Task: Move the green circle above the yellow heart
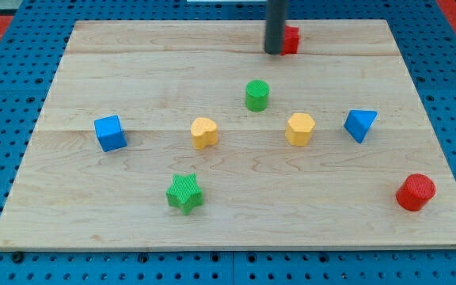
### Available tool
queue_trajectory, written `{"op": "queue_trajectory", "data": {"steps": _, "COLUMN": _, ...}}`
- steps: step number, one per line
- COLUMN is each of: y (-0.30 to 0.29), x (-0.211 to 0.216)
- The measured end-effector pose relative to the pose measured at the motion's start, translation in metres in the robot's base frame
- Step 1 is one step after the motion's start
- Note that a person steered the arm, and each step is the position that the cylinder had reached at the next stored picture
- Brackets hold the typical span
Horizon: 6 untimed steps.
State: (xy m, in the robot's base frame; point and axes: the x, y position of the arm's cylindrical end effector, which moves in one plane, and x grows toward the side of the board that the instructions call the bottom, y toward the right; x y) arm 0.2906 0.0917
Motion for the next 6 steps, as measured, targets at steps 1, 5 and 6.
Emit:
{"op": "queue_trajectory", "data": {"steps": 1, "y": 0.016, "x": 0.071}}
{"op": "queue_trajectory", "data": {"steps": 5, "y": -0.134, "x": 0.068}}
{"op": "queue_trajectory", "data": {"steps": 6, "y": -0.026, "x": 0.058}}
